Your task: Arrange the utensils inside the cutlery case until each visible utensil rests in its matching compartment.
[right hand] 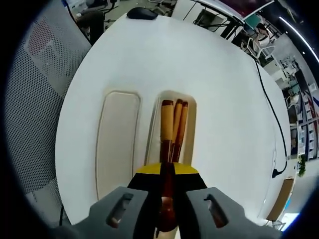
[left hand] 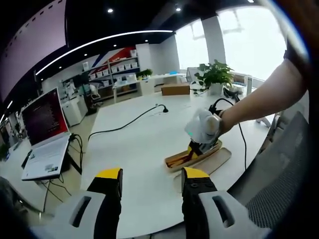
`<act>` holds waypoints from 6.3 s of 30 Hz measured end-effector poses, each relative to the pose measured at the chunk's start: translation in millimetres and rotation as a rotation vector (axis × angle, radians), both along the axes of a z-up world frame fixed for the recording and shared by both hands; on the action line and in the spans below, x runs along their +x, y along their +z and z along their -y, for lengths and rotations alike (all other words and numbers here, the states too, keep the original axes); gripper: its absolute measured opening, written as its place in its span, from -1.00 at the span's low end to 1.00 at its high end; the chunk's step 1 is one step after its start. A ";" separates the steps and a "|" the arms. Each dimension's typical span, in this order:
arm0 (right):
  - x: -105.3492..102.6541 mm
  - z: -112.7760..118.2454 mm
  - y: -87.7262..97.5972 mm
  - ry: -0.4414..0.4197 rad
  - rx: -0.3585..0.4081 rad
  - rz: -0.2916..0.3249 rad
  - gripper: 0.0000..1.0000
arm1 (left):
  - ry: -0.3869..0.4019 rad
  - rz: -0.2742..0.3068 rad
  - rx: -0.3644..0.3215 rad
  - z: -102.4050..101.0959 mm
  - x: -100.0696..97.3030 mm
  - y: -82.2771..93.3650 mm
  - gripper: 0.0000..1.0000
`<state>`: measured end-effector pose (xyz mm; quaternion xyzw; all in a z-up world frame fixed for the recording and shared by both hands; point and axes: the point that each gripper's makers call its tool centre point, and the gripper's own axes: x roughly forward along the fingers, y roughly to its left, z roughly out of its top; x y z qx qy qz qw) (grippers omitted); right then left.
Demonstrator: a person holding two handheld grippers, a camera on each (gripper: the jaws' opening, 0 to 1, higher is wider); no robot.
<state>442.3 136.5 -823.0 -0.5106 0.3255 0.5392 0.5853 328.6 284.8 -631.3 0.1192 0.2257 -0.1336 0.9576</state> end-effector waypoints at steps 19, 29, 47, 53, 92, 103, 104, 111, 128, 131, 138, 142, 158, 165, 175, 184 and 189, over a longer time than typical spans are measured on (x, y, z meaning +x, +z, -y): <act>4.3 15.3 21.7 -0.035 0.040 0.064 -0.53 | -0.005 0.001 0.007 1.4 -0.3 0.7 -0.03; 11.4 27.1 40.3 -0.080 0.081 0.115 -0.28 | 0.000 0.012 0.007 0.8 0.0 2.5 -0.03; 13.6 58.6 60.0 -0.177 0.110 0.177 0.05 | 0.000 0.025 0.004 -0.6 1.4 3.3 -0.03; 13.8 72.8 67.9 -0.224 0.126 0.201 0.32 | 0.002 0.028 0.003 -1.2 1.7 4.1 -0.03; -69.3 177.1 100.7 -0.517 0.213 0.177 0.46 | -0.106 0.008 0.049 19.6 -5.5 2.3 -0.01; -78.1 178.6 99.1 -0.541 0.221 0.181 0.43 | -0.181 -0.057 0.055 35.2 -10.7 -8.8 -0.01; -80.3 174.9 96.3 -0.532 0.222 0.173 0.43 | -0.198 -0.067 0.054 38.3 -11.9 -10.4 -0.01; -86.6 163.7 82.7 -0.475 0.199 0.123 0.39 | -0.269 -0.113 0.089 47.4 -16.4 -19.7 -0.01; -88.0 174.5 66.2 -0.444 0.283 -0.049 0.20 | -0.614 -0.289 -0.083 69.0 1.7 -69.7 -0.01; -86.3 179.4 56.7 -0.410 0.247 -0.061 0.20 | -0.639 -0.322 -0.037 68.3 12.3 -92.8 -0.01; -86.2 169.6 37.3 -0.366 0.249 -0.140 0.08 | -0.681 -0.373 0.022 77.6 25.1 -128.0 -0.03; -84.3 161.9 26.1 -0.338 0.246 -0.184 0.09 | -0.703 -0.385 0.019 81.4 33.1 -141.8 -0.03; -74.0 141.3 1.2 -0.275 0.250 -0.256 -0.04 | -0.762 -0.459 0.001 96.1 50.6 -174.6 -0.03; -69.5 137.4 -1.8 -0.264 0.255 -0.265 -0.08 | -0.780 -0.492 -0.026 110.1 49.3 -181.1 -0.02; -67.5 137.1 -5.8 -0.213 0.226 -0.242 -0.26 | -0.843 -0.476 0.082 118.9 46.7 -189.7 -0.08; -74.7 135.2 -5.3 -0.183 0.187 -0.248 -0.32 | -0.895 -0.437 0.139 116.4 42.9 -191.6 -0.16; -77.4 133.2 -5.5 -0.147 0.141 -0.238 -0.31 | -0.923 -0.430 0.143 116.3 39.0 -190.9 -0.19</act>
